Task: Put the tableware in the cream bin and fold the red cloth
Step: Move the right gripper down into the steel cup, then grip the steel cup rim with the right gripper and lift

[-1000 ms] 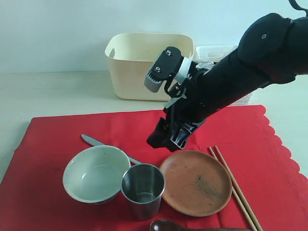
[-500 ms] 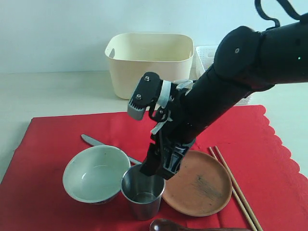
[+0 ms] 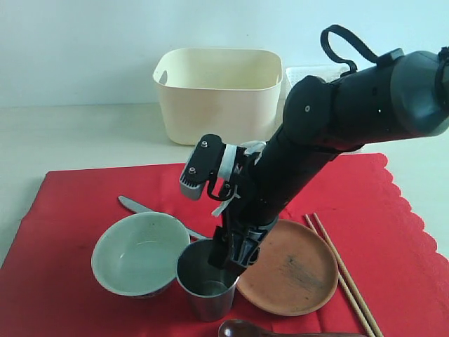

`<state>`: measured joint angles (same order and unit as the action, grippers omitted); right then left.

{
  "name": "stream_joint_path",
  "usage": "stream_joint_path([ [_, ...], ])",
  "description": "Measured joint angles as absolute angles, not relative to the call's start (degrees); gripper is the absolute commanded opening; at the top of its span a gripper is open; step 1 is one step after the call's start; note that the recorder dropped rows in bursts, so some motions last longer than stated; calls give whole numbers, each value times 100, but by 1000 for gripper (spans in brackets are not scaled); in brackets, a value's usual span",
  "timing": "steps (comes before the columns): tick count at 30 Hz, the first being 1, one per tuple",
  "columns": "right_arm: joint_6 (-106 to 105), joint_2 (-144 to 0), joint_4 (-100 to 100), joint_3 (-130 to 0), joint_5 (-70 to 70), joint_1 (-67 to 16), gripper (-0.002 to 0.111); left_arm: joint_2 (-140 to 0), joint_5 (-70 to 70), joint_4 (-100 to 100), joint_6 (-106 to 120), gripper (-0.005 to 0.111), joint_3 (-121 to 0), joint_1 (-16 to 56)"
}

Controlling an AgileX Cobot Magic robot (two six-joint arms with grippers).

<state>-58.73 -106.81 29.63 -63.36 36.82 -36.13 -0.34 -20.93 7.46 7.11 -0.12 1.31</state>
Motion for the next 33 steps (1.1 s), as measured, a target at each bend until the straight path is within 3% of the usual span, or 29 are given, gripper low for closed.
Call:
stream_joint_path([
  [10,-5873,-10694,2963,-6336,3693,-3613,49,-34,-2093,746,711,0,-12,131],
  [15,-5873,-10694,2963,-6336,3735,-3613,22,-34,-2093,746,711,0,-12,131],
  [19,-5897,-10694,2951,-6336,3749,-3613,7,-34,-2093,746,711,0,-12,131],
  [28,-6536,-10694,2824,-6426,3895,-3625,6,-34,-2093,746,711,0,-12,131],
  [33,-6699,-10694,2638,-6717,4250,-3634,0,-34,-2093,746,711,0,-12,131],
])
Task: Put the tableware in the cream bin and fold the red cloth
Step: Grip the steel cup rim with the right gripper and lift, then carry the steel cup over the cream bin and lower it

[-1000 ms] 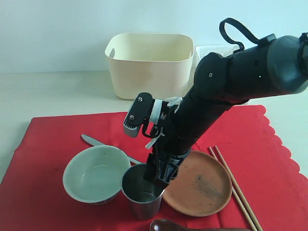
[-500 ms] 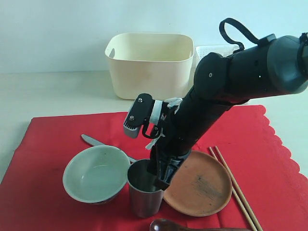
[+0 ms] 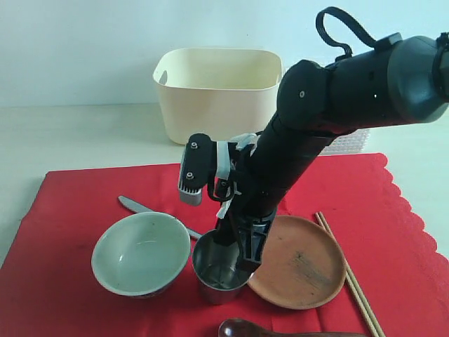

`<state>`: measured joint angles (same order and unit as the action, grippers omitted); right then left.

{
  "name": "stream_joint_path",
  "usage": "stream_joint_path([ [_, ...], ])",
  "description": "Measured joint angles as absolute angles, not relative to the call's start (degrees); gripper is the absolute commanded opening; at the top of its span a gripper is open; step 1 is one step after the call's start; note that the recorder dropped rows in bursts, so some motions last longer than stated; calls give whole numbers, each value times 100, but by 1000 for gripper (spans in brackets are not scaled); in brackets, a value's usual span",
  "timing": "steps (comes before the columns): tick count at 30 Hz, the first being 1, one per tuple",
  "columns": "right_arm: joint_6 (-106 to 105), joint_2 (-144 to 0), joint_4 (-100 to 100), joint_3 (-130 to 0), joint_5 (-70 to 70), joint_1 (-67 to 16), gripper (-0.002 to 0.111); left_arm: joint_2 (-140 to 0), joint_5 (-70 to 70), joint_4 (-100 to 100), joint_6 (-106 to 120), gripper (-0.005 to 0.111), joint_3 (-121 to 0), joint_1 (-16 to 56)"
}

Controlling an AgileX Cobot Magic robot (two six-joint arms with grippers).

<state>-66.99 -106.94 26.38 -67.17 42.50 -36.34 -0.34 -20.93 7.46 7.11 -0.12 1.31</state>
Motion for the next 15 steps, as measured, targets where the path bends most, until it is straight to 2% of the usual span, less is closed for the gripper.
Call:
stream_joint_path([
  [7,-6724,-10563,2459,-6789,4308,-3634,0,-34,-2093,746,711,0,-12,131],
  [15,-6494,-10168,2481,-6789,3694,-3634,0,-34,-2093,746,711,0,-12,131],
])
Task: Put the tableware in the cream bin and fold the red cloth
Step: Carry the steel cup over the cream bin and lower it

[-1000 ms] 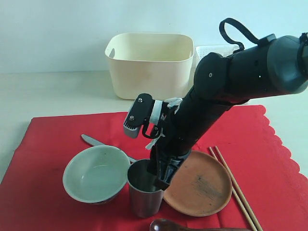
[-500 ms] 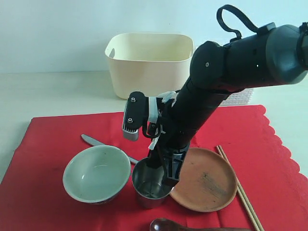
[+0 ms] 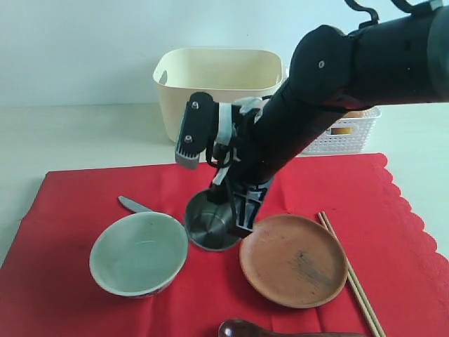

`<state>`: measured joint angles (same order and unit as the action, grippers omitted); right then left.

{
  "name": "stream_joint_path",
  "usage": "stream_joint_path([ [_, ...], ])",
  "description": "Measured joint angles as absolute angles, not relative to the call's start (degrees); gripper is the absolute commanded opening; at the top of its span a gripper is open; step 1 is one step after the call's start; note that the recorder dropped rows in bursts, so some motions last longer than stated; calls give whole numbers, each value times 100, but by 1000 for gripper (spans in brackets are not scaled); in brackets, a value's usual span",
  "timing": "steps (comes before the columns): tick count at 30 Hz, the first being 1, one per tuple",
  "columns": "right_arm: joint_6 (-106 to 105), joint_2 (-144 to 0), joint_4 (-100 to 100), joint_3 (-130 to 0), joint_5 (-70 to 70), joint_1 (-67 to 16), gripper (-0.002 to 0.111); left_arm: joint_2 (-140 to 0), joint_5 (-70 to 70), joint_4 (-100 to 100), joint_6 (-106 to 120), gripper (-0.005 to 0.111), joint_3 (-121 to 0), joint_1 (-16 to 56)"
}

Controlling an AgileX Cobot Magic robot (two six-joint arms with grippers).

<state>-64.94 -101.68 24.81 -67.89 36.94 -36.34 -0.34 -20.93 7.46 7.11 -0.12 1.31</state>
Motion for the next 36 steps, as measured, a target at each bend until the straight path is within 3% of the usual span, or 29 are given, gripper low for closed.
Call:
stream_joint_path([
  [18,-4991,-9769,3080,-6960,1476,-3601,0,-34,-2093,746,711,0,-12,131],
  [36,-3639,-10437,3007,-10135,4197,-2559,0,-34,-2093,746,711,0,-12,131],
])
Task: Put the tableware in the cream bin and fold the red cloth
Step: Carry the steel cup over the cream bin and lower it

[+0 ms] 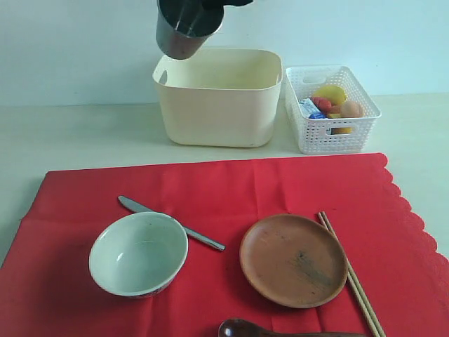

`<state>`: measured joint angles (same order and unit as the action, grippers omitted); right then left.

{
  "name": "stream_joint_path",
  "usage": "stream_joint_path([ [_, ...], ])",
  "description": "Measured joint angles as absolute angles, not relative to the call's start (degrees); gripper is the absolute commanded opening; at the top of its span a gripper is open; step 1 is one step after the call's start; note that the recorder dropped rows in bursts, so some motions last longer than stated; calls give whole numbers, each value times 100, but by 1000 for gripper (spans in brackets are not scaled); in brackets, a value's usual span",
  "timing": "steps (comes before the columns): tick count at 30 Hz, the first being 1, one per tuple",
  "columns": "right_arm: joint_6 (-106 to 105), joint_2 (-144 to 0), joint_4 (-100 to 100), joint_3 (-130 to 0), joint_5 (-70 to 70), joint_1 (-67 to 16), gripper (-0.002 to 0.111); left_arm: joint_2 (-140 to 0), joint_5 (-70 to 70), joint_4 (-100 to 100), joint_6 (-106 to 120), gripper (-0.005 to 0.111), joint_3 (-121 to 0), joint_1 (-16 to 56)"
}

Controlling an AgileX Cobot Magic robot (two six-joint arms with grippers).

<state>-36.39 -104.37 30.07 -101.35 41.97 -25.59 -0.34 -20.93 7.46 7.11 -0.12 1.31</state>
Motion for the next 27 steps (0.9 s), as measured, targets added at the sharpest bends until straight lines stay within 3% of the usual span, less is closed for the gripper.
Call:
stream_joint_path([
  [10,-2591,-11784,2225,-12026,5102,-1879,0,-34,-2093,746,711,0,-12,131],
  [27,-2000,-14031,2312,-13879,4866,-1435,0,-34,-2093,746,711,0,-12,131],
])
